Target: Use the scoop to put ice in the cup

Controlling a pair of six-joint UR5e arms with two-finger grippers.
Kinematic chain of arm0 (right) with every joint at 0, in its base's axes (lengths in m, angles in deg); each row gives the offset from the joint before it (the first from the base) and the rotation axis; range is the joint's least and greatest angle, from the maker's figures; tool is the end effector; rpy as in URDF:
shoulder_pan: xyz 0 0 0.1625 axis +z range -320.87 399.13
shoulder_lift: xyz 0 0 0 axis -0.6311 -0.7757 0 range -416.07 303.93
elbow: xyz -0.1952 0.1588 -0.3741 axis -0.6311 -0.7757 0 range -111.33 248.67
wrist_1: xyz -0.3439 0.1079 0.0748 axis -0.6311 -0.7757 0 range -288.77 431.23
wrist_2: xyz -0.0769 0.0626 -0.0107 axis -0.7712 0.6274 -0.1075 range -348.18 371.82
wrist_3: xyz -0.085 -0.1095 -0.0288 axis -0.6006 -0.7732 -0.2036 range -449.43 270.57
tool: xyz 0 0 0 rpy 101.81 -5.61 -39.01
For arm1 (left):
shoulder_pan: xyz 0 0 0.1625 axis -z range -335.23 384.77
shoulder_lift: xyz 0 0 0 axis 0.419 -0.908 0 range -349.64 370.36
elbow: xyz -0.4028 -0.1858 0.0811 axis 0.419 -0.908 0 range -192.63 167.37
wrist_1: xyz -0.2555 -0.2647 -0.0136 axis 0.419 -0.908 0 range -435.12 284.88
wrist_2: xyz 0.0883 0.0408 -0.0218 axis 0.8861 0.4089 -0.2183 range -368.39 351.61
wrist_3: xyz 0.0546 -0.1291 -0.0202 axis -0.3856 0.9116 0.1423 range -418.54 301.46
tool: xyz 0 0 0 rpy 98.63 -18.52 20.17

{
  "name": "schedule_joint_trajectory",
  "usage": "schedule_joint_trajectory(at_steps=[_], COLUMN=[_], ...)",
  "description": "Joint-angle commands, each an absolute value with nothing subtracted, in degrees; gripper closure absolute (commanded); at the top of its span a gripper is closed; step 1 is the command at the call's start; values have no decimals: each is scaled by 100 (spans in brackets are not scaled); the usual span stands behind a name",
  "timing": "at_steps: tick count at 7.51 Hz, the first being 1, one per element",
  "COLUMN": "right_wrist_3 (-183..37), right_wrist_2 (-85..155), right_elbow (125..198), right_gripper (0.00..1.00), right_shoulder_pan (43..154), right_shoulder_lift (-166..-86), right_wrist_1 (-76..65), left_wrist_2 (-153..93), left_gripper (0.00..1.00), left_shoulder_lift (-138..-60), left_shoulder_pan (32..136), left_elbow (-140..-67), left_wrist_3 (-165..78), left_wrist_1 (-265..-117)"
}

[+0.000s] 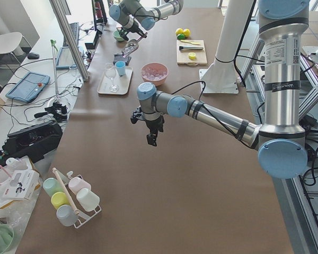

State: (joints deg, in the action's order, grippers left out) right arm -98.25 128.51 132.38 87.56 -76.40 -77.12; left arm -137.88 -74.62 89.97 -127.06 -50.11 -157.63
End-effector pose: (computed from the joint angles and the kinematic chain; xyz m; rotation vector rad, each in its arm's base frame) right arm -0.4361 -0.5967 0.2314 -0.3870 -0.3824 -0.7976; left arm 0.1304 -0.3851 0.5840 -0.0051 0.7188 0.3451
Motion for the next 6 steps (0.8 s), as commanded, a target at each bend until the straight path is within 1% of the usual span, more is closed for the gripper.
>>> schedule_joint_trajectory(at_steps=[1,2,4,5,6], right_wrist_3=[-9953,-9953,-9953,-9953,-9953], right_wrist_2=[12731,12722,12722,12722,12722], right_elbow=[13160,13159,13011,13010,13010], right_gripper=[100,100,100,100,100], right_shoulder_pan=[8756,8756,8756,8756,8756], right_shoulder_lift=[-7655,-7664,-7620,-7602,-7593], right_wrist_1=[-7713,-7721,-7721,-7721,-7721], left_wrist_2=[-13785,-13802,-13811,-13811,-13820], left_gripper=[2,2,2,2,2], left_shoulder_lift=[-7120,-7120,-7138,-7147,-7181], left_shoulder_pan=[9760,10094,10500,10701,11121], left_elbow=[-12348,-12067,-11890,-11671,-11234], left_wrist_3=[-5011,-5011,-5011,-5280,-6371], left_wrist_1=[-15538,-15450,-15458,-15484,-15510])
